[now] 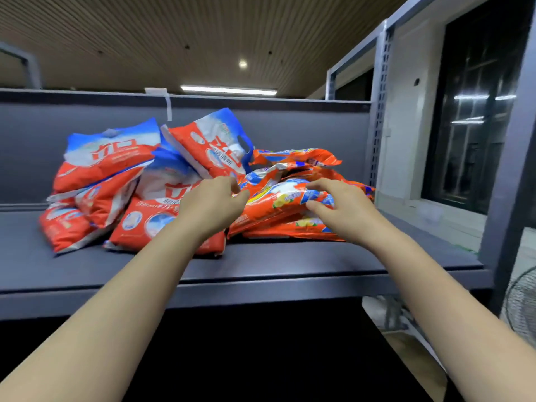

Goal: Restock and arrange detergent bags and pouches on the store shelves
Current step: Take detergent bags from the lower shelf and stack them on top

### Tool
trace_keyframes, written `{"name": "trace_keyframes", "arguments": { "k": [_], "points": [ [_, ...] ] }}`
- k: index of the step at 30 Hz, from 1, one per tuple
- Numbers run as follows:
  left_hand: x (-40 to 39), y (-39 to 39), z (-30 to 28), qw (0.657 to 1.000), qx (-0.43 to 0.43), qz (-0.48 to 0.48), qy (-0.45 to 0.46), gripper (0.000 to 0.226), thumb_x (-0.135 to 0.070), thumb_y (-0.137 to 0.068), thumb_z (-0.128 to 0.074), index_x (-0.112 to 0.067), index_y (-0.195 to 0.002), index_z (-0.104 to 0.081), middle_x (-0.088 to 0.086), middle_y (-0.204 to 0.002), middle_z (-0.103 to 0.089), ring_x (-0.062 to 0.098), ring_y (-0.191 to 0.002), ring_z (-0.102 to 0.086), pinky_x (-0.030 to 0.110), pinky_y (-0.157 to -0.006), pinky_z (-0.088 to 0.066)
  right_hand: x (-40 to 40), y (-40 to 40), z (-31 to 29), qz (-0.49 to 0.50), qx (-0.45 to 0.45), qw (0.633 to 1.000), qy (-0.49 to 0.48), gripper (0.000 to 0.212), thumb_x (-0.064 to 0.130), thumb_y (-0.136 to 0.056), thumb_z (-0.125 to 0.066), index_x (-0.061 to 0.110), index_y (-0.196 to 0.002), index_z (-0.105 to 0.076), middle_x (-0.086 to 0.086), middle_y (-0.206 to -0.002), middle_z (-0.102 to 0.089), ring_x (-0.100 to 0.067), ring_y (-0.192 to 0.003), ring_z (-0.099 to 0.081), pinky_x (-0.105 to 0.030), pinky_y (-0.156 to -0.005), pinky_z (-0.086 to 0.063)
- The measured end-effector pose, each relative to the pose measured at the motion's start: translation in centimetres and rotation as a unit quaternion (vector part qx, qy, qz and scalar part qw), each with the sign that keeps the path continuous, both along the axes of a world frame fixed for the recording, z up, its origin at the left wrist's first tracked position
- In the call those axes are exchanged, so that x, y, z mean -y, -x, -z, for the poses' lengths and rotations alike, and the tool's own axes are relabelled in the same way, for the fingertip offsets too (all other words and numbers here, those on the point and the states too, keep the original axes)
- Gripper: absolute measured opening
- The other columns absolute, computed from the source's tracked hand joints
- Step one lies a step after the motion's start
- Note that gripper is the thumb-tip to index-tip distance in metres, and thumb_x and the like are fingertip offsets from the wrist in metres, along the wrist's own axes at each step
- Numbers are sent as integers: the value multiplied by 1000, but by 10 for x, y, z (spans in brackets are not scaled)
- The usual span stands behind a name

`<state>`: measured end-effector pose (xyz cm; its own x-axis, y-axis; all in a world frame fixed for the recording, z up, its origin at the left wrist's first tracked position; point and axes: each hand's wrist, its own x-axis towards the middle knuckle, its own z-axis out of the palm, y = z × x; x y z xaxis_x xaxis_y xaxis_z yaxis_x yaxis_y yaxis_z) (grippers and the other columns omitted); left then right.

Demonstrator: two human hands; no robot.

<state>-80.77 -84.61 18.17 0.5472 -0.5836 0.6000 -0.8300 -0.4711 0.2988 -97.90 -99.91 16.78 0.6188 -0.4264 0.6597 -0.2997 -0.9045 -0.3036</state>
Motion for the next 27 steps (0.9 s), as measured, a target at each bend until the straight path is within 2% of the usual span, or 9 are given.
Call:
{"name": "trace_keyframes", "arguments": {
  "k": [5, 9, 15, 19, 23, 27],
  "points": [
    [-56, 16, 22, 999, 11, -36, 6, 32, -44, -91, -47, -22, -101, -66, 2, -109, -68, 27, -104, -59, 38, -85, -47, -39, 11, 23, -75, -20, 997, 3, 34, 31, -89, -59, 25, -123, -59, 5, -125, -62, -16, -118, -54, -40, -100, -42],
    [-104, 22, 39, 998, 4, -58, 6, 31, -46, -92, -46, -24, -102, -64, -2, -109, -68, 24, -104, -59, 37, -85, -47, -71, 16, 39, -116, -32, 993, -5, 36, 32, -89, -60, 26, -124, -58, 8, -126, -60, -11, -119, -51, -27, -98, -38],
    [-181, 15, 63, 995, -33, -90, -17, 26, -48, -91, -47, -28, -99, -63, -9, -109, -66, 19, -102, -60, 37, -85, -48, -128, 7, 56, -151, -74, 985, -31, 39, 44, -87, -53, 35, -126, -55, 18, -128, -55, -3, -122, -46, -27, -101, -37],
    [-234, 2, 81, 993, -44, -94, -50, 28, -51, -89, -47, -29, -98, -63, -10, -104, -68, 16, -100, -61, 37, -86, -49, -176, -9, 66, -178, -84, 979, -47, 43, 53, -82, -48, 40, -123, -55, 25, -124, -55, 4, -118, -46, -23, -96, -36],
    [-291, -19, 98, 988, -54, -100, -106, 32, -55, -89, -45, -31, -100, -63, -12, -103, -67, 14, -100, -61, 35, -84, -50, -228, -35, 81, -192, -97, 976, -44, 42, 53, -82, -48, 40, -122, -56, 27, -122, -55, 7, -118, -47, -23, -101, -37],
    [-355, -47, 116, 981, -88, -116, -126, 30, -57, -88, -44, -34, -99, -61, -16, -99, -66, 10, -95, -61, 33, -82, -50, -280, -69, 100, -214, -129, 967, -48, 44, 56, -82, -47, 41, -122, -56, 29, -121, -55, 9, -115, -47, -20, -97, -39]
  ]
}}
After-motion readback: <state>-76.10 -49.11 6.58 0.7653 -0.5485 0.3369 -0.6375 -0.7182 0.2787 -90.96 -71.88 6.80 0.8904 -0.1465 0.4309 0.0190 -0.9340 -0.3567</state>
